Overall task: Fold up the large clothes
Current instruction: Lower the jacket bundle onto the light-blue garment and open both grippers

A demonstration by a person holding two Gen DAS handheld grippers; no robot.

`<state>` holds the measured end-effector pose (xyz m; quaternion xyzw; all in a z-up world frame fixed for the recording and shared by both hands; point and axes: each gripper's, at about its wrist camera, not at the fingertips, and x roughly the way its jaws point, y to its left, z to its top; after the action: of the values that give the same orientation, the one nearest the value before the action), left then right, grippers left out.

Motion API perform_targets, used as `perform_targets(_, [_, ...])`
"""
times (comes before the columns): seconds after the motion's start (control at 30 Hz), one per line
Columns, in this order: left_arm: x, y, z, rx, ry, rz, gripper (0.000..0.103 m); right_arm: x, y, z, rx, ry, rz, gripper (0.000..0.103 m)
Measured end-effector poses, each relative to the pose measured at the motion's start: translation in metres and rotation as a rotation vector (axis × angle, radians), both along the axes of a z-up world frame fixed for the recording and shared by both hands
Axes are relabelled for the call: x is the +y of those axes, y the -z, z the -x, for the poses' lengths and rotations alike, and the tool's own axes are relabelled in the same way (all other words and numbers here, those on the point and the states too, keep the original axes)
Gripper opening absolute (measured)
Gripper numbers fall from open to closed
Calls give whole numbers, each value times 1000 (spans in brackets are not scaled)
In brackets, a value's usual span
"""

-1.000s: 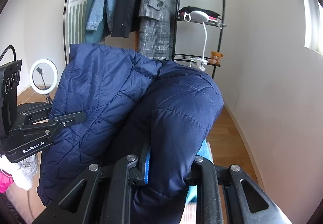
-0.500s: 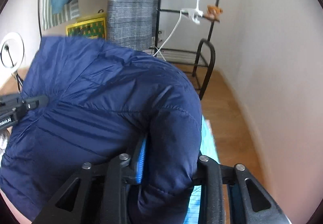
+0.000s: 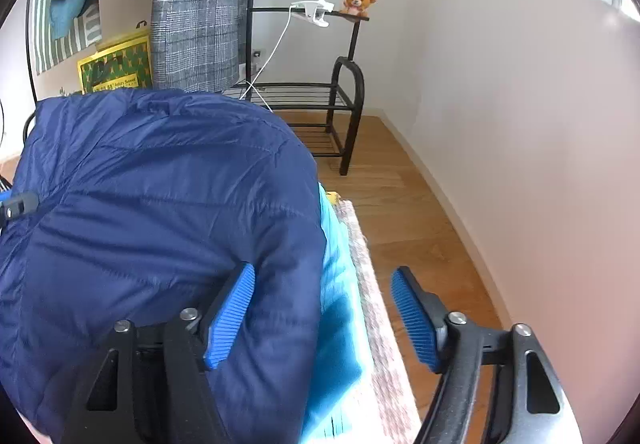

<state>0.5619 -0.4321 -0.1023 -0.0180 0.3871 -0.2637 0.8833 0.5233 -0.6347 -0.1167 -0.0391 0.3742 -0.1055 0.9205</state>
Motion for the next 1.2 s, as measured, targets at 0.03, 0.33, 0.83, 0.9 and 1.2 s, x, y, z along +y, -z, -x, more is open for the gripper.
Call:
perform_targets(0.03, [5,-2,0,9,-13,3,37,3,-4,9,-12,-12,-9,70])
perform_targets(0.33, [24,-57,62,-129,-4,-67,37,23,-39,70,-67,-21,-11,68])
perform_targets(0.83, [82,-206,235,-387,34,-30,37,102,-177,229,-282,-50,-14,68])
perform_targets(0.9, [95,-222,261,-417,38,-17,37,115,-193,252,-308,-58,-11,68])
perform_targets(1.2, [174,-301,358,-528,41,33,38,175,-260,345,-404,-103,-6,68])
